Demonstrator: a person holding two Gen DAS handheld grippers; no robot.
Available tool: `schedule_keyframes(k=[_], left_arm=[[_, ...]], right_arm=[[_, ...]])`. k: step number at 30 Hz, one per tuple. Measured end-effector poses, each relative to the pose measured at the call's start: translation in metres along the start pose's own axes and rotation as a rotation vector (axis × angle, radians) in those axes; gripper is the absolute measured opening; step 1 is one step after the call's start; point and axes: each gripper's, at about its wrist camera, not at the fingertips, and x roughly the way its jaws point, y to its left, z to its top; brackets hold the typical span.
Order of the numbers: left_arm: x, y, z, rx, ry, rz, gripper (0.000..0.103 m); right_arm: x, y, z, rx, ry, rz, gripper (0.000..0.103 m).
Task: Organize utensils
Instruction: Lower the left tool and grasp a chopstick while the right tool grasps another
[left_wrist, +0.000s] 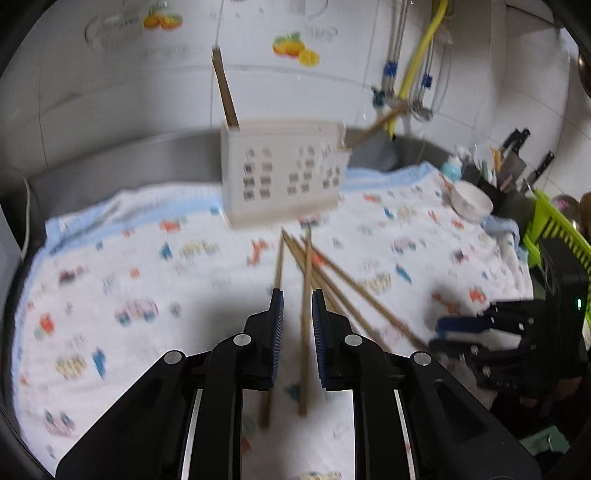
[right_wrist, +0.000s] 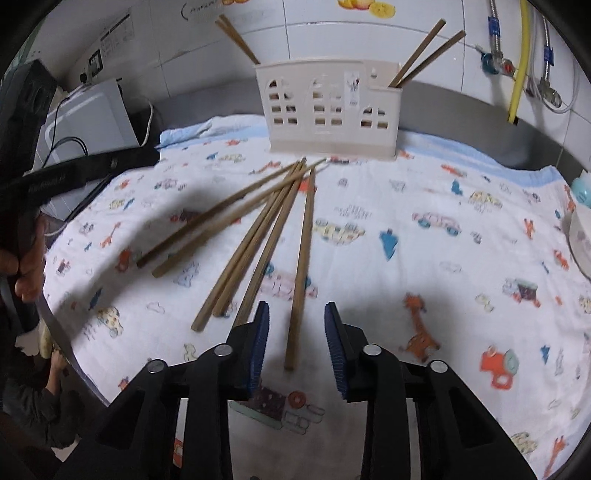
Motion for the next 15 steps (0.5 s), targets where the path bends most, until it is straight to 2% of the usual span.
schedule_keyframes(k=[2, 6, 15], left_arm=[[0.007, -0.003, -0.014, 0.0, 0.038, -0.011, 0.016], [0.021, -0.008, -0.031, 0.011, 0.092, -0.028, 0.016], [0.049, -0.006, -0.045, -0.015, 0.176, -0.013, 0.016]], right_arm=[[0.005, 0.002, -0.004, -0.001, 0.012, -0.002, 0.025], [0.014, 0.004, -0.007, -0.002, 0.036, -0.004, 0.017], [0.017, 0.001, -0.009, 0.01, 0.034, -0.018, 0.009]])
